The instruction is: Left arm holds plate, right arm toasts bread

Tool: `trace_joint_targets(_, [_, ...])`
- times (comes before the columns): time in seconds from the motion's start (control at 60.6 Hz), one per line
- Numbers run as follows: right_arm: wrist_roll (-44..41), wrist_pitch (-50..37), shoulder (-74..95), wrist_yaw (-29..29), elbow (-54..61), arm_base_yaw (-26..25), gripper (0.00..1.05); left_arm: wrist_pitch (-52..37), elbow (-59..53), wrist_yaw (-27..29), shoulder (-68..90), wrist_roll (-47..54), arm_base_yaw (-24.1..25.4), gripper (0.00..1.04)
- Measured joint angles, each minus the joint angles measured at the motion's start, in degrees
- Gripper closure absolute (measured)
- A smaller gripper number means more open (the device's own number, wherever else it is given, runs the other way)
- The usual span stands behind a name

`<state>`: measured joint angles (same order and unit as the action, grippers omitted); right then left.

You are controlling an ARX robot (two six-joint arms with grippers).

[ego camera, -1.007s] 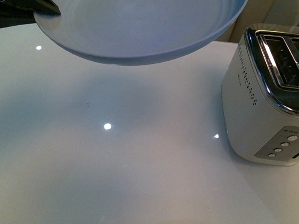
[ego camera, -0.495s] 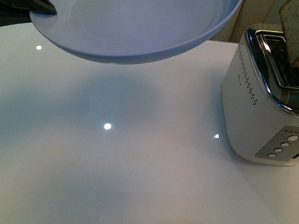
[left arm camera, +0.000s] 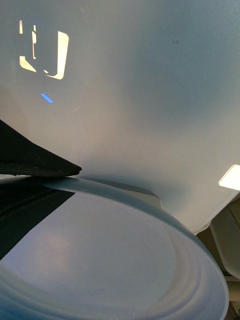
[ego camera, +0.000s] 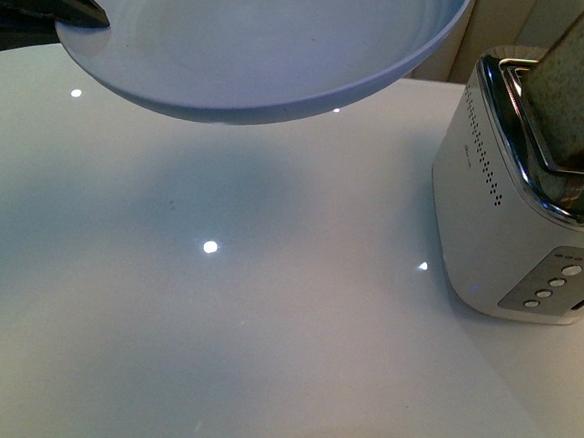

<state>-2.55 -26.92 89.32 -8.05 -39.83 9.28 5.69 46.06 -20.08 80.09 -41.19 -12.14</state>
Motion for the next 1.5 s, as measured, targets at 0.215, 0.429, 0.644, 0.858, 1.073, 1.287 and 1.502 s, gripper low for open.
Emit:
trace_joint_targets(0.215, [-0.04,0.37,1.77,-0.48,0.94,0.11,1.02,0.0,0.0,-0.31,-0.02,0.04,0.2,1.02])
trace_joint_targets(0.429, [-0.02,0.37,2.1,-0.44,1.03,0.15,0.93,0.02,0.0,-0.28,-0.02,0.15,0.37,1.02])
trace_joint_targets(0.644, [0.26,0.31,2.14,0.15,1.92,-0.04,0.61,0.02,0.0,-0.28,-0.02,0.39,0.37,1.02])
trace_joint_targets(0.858, [2.45,-2.14,-0.33,0.44,4.68,-0.92,0.29,0.02,0.0,-0.31,-0.02,0.55,0.37,1.02])
trace_joint_targets(1.073, [4.83,-2.54,-11.17,1.86,10.12,-2.43,0.08,0.0,0.0,-0.39,-0.02,0.77,0.37,1.02])
trace_joint_targets(1.287, [4.9,-6.71,-13.7,1.86,12.41,-2.95,0.13,0.15,0.0,-0.52,-0.11,1.05,0.5,1.02])
trace_joint_targets(1.502, [3.28,-28.61,-16.66,3.41,23.26,-4.35,0.47,0.61,0.0,-0.13,-0.24,1.46,0.81,1.02])
